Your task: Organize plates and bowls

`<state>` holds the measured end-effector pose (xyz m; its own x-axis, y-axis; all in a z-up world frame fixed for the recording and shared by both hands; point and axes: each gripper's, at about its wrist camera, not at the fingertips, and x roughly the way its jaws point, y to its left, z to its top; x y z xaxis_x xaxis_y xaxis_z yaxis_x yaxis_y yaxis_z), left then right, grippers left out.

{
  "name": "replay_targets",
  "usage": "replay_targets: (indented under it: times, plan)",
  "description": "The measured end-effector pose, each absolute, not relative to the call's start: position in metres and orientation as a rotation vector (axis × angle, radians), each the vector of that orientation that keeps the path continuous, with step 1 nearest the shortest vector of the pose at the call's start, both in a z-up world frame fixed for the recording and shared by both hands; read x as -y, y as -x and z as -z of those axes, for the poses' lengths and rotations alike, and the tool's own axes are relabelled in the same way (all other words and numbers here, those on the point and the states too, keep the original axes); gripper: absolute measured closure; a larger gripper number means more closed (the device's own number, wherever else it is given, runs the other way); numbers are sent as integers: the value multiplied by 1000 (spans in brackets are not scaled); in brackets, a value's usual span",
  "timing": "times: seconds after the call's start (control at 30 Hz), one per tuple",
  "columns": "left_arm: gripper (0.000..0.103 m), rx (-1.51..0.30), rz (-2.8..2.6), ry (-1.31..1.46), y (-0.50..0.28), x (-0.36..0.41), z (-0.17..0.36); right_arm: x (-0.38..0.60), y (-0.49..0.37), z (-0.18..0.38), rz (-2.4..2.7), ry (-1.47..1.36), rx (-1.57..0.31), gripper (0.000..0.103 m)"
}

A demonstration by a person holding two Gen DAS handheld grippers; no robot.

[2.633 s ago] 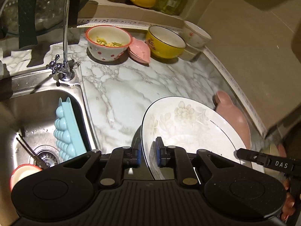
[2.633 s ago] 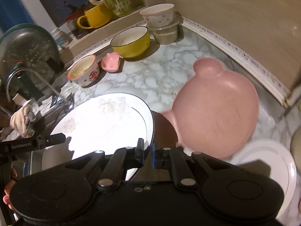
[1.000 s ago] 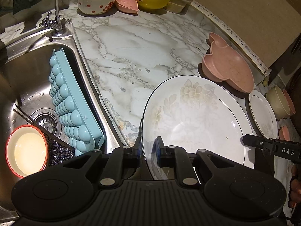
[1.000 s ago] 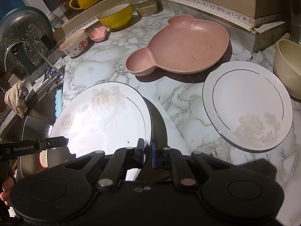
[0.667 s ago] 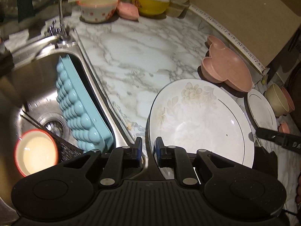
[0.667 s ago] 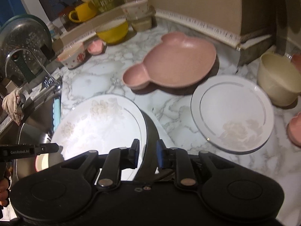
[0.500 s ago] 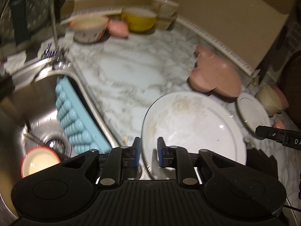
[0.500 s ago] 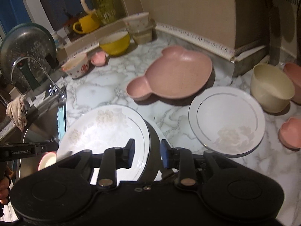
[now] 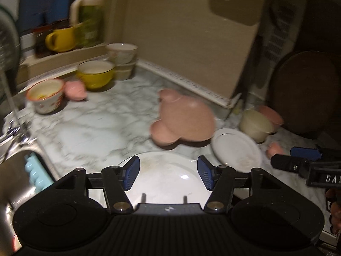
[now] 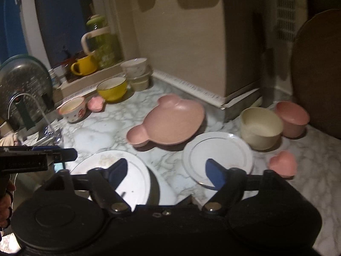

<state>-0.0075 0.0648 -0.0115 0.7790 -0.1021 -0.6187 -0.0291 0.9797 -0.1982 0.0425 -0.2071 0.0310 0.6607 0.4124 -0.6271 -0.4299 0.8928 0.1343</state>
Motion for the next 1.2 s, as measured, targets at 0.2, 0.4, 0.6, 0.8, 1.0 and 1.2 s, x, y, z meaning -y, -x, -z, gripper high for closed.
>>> replay_targets:
  times: [0.2, 0.4, 0.6, 0.8, 1.0, 1.2]
  plan:
    - [23, -629, 119, 163, -4, -38, 4, 222, -25, -38, -373, 53, -617, 0]
    - [22, -657, 168, 157, -23, -16, 6, 239, -24, -35, -298, 51, -625, 0]
    - [22, -672, 211, 143, -36, 10, 9, 260, -32, -32, -234, 20, -638, 0]
    - [22, -693, 230, 125, -50, 37, 14, 284, -48, -23, -206, -23, -674, 0]
    - [22, -713, 220, 104, -67, 60, 24, 300, -68, -17, -209, -50, -683, 1]
    - [22, -778, 166, 124, -90, 69, 41, 307, -95, -7, -227, -22, -689, 1]
